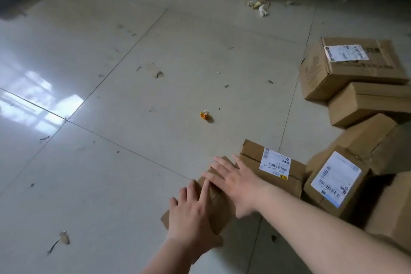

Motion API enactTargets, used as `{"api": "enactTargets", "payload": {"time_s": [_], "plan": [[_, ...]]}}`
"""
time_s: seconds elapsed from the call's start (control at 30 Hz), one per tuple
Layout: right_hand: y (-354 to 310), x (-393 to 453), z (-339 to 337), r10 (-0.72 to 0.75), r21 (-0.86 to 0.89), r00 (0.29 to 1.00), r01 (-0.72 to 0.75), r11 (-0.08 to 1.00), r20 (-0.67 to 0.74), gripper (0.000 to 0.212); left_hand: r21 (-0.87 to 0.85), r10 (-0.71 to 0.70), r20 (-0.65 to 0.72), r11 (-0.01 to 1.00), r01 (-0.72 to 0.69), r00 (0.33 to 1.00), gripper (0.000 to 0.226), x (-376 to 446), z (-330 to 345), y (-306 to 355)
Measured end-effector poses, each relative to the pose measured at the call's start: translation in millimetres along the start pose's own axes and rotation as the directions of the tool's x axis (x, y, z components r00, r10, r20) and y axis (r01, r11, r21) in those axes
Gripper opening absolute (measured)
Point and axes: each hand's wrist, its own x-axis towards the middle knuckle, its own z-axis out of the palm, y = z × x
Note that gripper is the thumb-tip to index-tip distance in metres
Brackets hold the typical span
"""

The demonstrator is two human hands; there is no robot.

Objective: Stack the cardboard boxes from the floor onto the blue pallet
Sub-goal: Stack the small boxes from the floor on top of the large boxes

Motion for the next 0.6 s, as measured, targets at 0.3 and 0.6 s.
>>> {"api": "enactTargets", "payload": {"time_s": [0.3,0.6], "plan": [[41,-159,-210,0.293,0.268,0.947,-0.250,0.930,-0.132,0.112,0.145,0.258,-0.249,0.963,-0.228,0.933,0.107,-78,-228,31],[73,-380,-407,0.561,0.331,0.814,-0.493,0.805,-0.150,0.116,0.228,0.552,-0.332,0.834,-0.502,0.765,0.104,-187,-461,136]]}}
